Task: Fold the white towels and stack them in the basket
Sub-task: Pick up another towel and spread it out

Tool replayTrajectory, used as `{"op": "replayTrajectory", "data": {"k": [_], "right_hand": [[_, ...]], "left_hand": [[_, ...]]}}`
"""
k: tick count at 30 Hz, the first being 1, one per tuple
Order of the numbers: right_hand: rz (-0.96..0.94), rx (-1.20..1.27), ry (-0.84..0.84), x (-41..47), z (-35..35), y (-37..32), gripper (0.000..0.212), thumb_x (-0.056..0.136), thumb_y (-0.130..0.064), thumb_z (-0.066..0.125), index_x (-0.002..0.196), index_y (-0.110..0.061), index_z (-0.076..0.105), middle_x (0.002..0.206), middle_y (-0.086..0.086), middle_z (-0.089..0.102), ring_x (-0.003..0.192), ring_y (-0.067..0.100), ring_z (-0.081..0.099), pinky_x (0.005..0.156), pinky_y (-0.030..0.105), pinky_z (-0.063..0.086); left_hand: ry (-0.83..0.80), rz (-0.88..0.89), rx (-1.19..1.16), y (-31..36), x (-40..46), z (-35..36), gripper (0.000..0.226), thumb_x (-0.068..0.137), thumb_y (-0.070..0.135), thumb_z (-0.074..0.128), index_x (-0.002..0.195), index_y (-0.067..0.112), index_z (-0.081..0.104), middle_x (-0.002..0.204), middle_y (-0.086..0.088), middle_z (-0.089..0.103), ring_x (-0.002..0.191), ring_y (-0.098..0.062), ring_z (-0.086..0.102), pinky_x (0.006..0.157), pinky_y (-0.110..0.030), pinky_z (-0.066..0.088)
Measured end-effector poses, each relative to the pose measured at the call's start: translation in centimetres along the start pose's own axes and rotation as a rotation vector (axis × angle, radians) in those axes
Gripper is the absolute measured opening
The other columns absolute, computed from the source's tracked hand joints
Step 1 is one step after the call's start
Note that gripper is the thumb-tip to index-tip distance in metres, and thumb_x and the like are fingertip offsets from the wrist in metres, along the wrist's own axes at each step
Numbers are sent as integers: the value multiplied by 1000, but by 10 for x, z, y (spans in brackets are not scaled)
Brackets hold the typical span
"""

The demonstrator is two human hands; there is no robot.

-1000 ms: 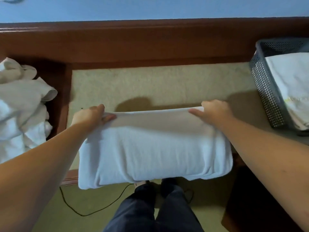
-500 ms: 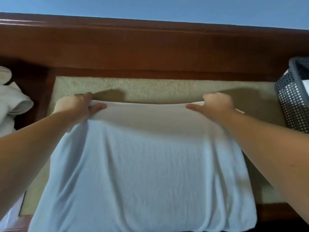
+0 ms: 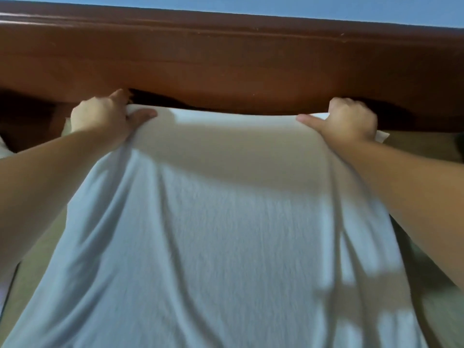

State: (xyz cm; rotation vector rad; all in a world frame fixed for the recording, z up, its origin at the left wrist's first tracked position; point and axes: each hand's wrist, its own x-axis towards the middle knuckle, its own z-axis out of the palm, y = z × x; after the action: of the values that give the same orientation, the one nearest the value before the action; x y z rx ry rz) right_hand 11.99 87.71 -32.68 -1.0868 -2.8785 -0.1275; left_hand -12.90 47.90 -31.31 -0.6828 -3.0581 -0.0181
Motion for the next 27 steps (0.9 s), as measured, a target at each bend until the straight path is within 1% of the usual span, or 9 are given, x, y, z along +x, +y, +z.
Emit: {"op": "replayTrajectory", "data": {"k": [4, 9, 12, 15, 17, 19, 21, 23, 27], "right_hand": [[114, 36, 82, -2, 15, -6, 81, 85, -81, 54, 99, -2, 65, 101, 22, 67, 109, 42, 55, 82, 47, 42], [290, 86, 141, -15, 6, -21, 65, 85, -69, 61, 109, -9, 67, 116, 15, 62, 124, 37, 48, 110, 62, 29], [233, 196, 213, -53, -13, -47, 48, 85, -49, 65, 122, -20, 57, 129, 12, 54, 130, 37, 44, 118, 60, 24], [151, 235, -83, -91, -8, -79, 65, 91, -60, 51, 145, -24, 47, 154, 13, 41, 145, 35, 31, 121, 65, 17], [193, 206, -300, -102, 8, -89, 83, 96, -73, 31, 163, -28, 17, 173, 9, 9, 159, 35, 4, 120, 72, 0], [178, 157, -275, -107, 23, -92, 86, 96, -77, 16, 166, -29, 1, 174, 8, -6, 159, 37, -7, 118, 75, -3], [172, 127, -218, -108, 30, -91, 87, 95, -78, 12, 166, -30, 0, 174, 9, -4, 159, 38, -5, 118, 77, -2], [181, 124, -215, -107, 32, -92, 87, 95, -78, 13, 166, -30, 1, 174, 9, -2, 159, 38, -4, 118, 77, -2], [178, 138, -238, -106, 30, -93, 87, 94, -79, 14, 166, -32, -1, 175, 7, -5, 160, 35, -8, 118, 76, -4]], "left_hand": [[42, -38, -11, 11, 6, 10, 79, 85, 91, 38, 97, 14, 50, 79, -20, 59, 74, -42, 58, 67, -44, 45], [17, -116, -114, 14, -1, 15, 75, 89, 81, 48, 116, 11, 53, 106, -26, 66, 102, -49, 62, 77, -49, 47], [-99, -277, -240, -1, 1, 7, 74, 81, 82, 59, 125, 23, 56, 95, -14, 72, 98, -39, 67, 81, -44, 51], [-276, -322, -359, -34, -2, -2, 65, 82, 72, 70, 127, 26, 63, 105, -5, 73, 104, -33, 68, 89, -38, 50], [-350, -338, -573, -51, -2, -13, 44, 87, 44, 81, 124, 24, 67, 107, -1, 69, 101, -27, 64, 88, -34, 47], [-395, -352, -665, -65, 1, -24, 38, 88, 20, 83, 122, 23, 68, 105, -2, 66, 98, -23, 60, 86, -35, 46], [-334, -372, -702, -74, 7, -29, 35, 87, 18, 83, 120, 23, 69, 110, -1, 69, 96, -19, 64, 82, -32, 50], [-152, -506, -769, -78, 11, -27, 38, 83, 33, 87, 116, 21, 72, 105, -1, 71, 86, -18, 68, 68, -31, 53], [11, -712, -778, -75, -2, -3, 35, 81, 54, 81, 92, 24, 65, 87, 2, 61, 79, -19, 59, 68, -31, 47]]}}
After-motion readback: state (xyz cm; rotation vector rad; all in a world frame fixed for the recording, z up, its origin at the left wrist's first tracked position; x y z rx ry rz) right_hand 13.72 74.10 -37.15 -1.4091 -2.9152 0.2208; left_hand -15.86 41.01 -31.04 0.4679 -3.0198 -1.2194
